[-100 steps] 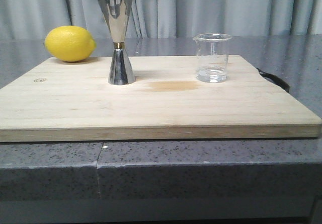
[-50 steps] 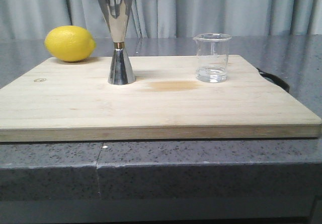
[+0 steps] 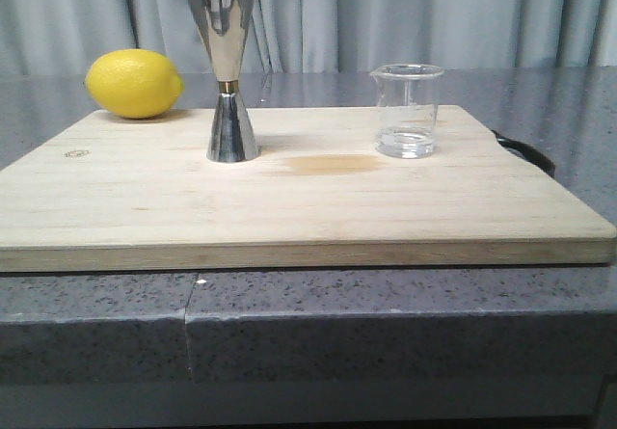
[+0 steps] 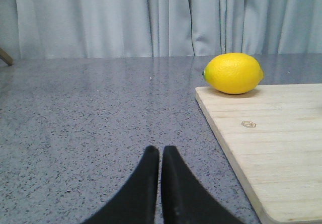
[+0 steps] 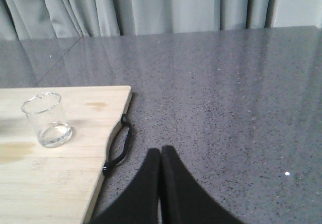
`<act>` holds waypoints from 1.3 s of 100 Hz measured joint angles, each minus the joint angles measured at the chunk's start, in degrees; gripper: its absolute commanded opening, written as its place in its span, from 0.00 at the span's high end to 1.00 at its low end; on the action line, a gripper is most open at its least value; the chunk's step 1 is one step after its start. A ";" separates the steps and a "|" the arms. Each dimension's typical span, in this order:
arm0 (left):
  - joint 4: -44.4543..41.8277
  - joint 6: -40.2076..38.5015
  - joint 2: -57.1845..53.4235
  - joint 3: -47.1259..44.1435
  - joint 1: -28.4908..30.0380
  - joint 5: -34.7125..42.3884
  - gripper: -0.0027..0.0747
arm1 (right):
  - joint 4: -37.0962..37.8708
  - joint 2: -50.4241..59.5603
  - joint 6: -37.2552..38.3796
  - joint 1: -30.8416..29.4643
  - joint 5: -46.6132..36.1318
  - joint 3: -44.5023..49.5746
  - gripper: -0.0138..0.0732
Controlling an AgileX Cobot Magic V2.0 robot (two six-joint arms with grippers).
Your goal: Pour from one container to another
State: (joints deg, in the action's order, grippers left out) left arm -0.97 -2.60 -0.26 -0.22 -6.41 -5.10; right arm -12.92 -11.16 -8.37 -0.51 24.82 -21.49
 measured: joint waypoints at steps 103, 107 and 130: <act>0.00 0.00 0.00 0.00 0.00 0.01 0.99 | 1.65 11.69 4.80 0.00 -22.61 22.31 0.93; 0.00 0.00 0.00 0.00 0.00 0.01 0.99 | 5.43 11.69 8.37 0.00 -22.61 22.31 0.93; 0.00 0.00 0.00 0.00 0.00 0.01 0.99 | 12.92 11.69 14.95 0.00 -22.65 22.31 0.93</act>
State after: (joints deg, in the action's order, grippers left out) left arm -0.97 -2.60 -0.26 -0.22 -6.41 -5.08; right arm 0.00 0.53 6.57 -0.51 2.17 0.82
